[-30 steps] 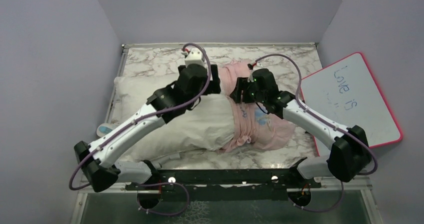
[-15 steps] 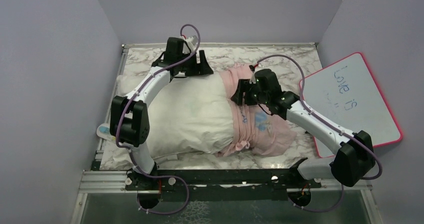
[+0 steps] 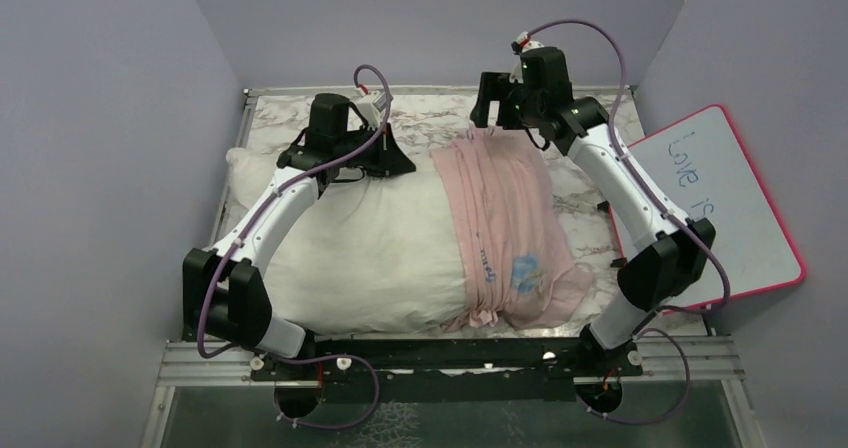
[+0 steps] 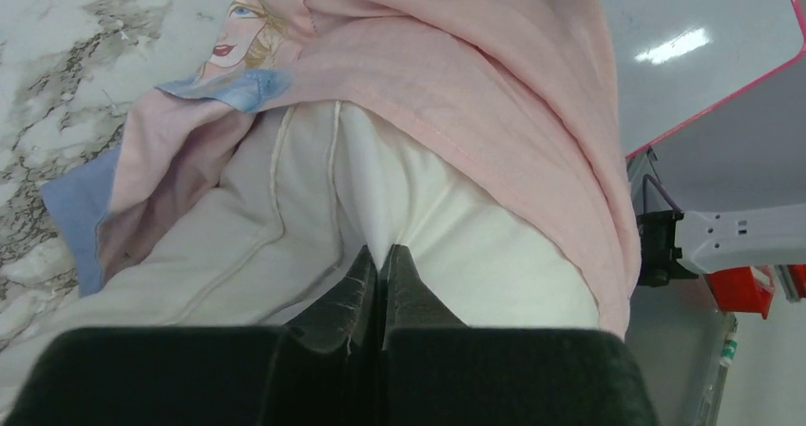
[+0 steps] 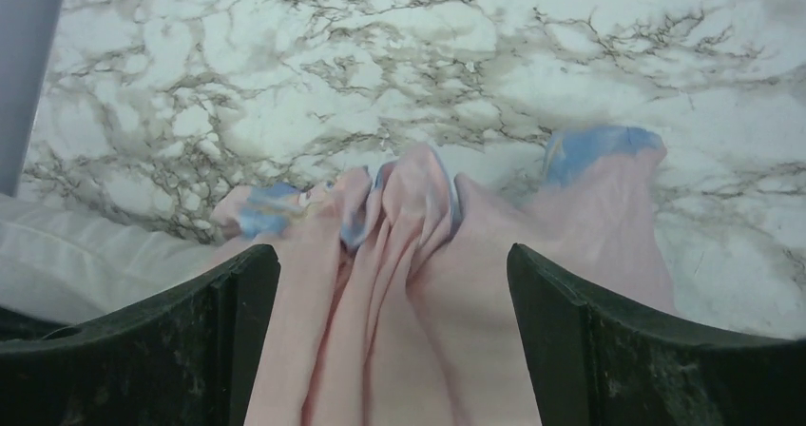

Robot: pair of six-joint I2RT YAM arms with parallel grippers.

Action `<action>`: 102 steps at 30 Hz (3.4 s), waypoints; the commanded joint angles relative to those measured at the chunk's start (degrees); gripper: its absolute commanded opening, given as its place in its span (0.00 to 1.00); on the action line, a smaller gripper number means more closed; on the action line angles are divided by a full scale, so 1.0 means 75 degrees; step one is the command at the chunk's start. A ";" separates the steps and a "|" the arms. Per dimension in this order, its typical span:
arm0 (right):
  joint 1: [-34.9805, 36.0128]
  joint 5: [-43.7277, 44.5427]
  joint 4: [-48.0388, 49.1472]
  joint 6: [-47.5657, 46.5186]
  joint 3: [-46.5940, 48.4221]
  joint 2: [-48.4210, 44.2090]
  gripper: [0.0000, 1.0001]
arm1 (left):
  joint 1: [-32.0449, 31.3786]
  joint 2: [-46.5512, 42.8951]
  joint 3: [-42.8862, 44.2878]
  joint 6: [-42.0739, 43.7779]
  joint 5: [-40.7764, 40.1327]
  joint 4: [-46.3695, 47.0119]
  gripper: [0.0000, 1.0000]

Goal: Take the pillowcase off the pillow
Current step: Remove the pillow from the pillowcase.

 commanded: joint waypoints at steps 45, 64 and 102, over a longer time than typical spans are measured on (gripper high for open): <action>0.0463 -0.0775 -0.2448 -0.1111 0.2228 0.2804 0.68 | -0.0014 -0.1563 -0.0640 -0.0455 -0.1116 0.0112 0.00; -0.1201 -0.1947 -0.2109 -0.0984 0.1996 0.1724 0.26 | -0.0014 -0.1652 -0.0741 -0.0655 -0.1986 -0.0041 0.00; -0.2221 0.0405 -0.0369 0.0668 -0.4487 0.1252 0.94 | 0.0151 -0.0567 0.0088 -0.0966 -0.2576 -0.0322 0.00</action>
